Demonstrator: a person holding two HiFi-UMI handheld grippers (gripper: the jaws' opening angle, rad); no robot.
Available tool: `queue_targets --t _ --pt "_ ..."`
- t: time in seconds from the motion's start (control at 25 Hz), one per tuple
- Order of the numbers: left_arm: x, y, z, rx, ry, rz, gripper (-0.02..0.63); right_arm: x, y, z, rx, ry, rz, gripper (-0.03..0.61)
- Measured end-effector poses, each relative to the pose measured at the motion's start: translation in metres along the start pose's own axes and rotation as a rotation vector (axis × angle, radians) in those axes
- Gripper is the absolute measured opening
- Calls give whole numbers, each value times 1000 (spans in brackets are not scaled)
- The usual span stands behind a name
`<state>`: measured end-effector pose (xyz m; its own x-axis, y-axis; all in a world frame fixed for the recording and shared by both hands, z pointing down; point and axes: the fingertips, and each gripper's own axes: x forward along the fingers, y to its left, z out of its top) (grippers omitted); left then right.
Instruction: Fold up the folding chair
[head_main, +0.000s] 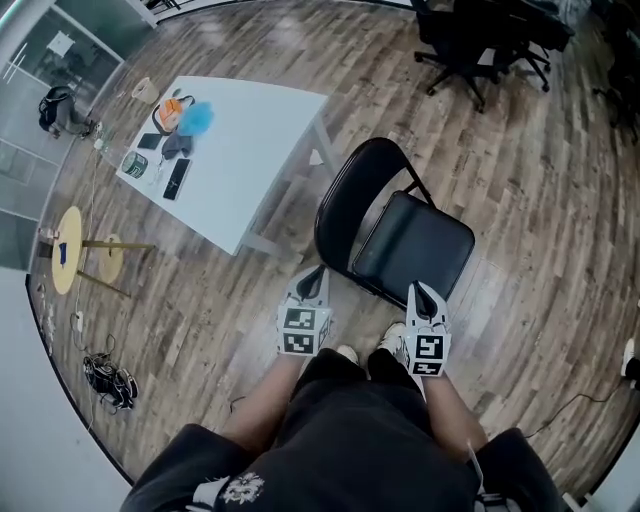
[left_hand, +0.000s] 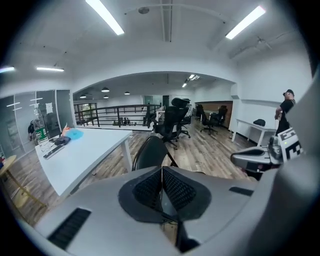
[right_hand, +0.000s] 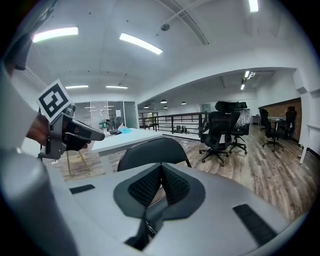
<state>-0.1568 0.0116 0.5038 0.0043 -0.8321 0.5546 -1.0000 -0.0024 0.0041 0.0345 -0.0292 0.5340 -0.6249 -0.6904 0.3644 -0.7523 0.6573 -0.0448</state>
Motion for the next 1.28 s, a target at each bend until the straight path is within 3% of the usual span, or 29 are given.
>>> queue_targets --t 0.32,0.56,0.68,0.72,0.76,1.16,1.28 --pt "68 56 18 42 60 21 6 49 -17 -20 23 84 -40 14" --pt "117 75 12 118 150 -2 11 69 -30 -47 117 168 -111 14" --pt "142 78 6 148 201 -14 161 80 -47 -87 205 255 -157 33" --pt "149 79 5 158 217 -19 214 80 -53 -101 238 286 -170 81" --pt "155 78 5 164 231 -27 227 79 -59 -115 270 313 -182 146" --pt "216 80 8 207 293 -43 232 68 -123 -265 569 539 -262 254" --pt "231 74 3 185 299 -62 232 72 -144 -308 583 586 -255 274"
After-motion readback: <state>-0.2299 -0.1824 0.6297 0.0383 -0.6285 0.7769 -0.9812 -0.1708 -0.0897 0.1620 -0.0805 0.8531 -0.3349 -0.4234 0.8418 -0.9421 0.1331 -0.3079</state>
